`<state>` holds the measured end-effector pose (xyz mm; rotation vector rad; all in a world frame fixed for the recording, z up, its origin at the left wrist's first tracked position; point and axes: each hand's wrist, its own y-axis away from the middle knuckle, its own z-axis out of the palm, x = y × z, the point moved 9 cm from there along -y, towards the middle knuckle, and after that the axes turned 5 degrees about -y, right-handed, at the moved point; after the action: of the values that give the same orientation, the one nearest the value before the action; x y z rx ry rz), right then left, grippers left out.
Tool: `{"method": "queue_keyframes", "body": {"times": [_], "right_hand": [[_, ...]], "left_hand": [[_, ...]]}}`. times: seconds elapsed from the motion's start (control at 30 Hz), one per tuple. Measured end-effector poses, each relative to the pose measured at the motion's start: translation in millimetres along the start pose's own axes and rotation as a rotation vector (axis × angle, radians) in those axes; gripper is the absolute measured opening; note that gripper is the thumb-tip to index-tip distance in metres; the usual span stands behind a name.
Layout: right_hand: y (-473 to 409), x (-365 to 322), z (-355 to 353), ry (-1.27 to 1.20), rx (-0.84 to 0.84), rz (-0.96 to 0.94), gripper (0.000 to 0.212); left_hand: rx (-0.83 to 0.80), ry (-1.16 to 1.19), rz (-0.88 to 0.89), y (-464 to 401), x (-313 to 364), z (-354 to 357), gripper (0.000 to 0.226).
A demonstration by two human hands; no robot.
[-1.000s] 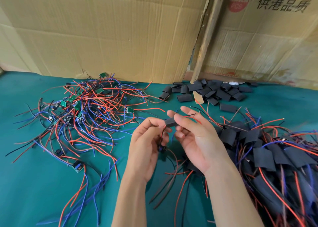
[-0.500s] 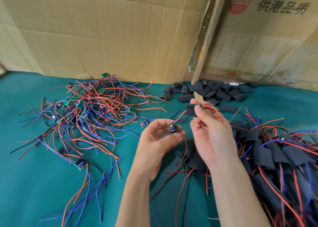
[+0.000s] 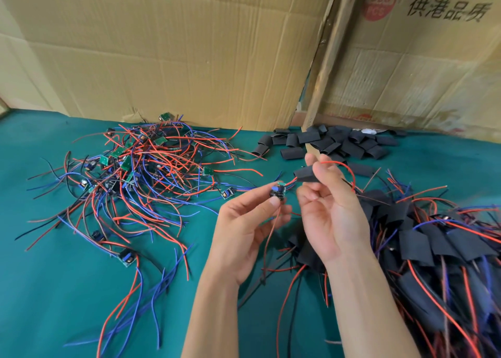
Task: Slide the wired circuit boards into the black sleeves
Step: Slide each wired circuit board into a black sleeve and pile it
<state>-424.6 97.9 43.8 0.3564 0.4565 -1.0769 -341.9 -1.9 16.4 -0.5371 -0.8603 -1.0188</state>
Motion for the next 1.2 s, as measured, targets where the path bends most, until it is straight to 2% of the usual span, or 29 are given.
{"method": "queue_keyframes", "body": {"times": [0.1,0.27,0.4,0.53,0.67,0.83,0.93,1.1,1.2], "right_hand": [[0,1,-1,0.039,0.007,0.011,0.056],[4,16,5,0.198,-0.033,0.056,0.042],[3,14,5,0.287,-0.029,-0.015,0.035],[3,6,2,0.422,-0.003,-0.143,0.042],[2,2,-4,0.506,0.038,-0.235,0.023],[1,-5,-10,0.476,0.085,-0.279,0.014],[1,-11,-8,0.557,0.066,-0.35,0.008],[1,-9,-6,0.623,0.049,-0.378,0.013],[0,2,-6,0.551,0.011,-0.296,0.024]], "left_hand": [[-0.028,0.029,0.006,0,1,3,0.023],[-0.05,0.047,0.013,0,-2,13,0.021],[-0.031,0.042,0.045,-1,1,8,0.021],[0.035,0.031,0.035,-4,-2,0,0.019],[0.098,-0.061,0.049,-6,-4,-7,0.025],[0.161,-0.15,0.075,-5,-6,-10,0.01],[0.152,-0.212,0.094,-5,-5,-9,0.007],[0.168,-0.26,0.152,-4,3,-10,0.011],[0.186,-0.264,0.166,-4,5,-10,0.012]]}}
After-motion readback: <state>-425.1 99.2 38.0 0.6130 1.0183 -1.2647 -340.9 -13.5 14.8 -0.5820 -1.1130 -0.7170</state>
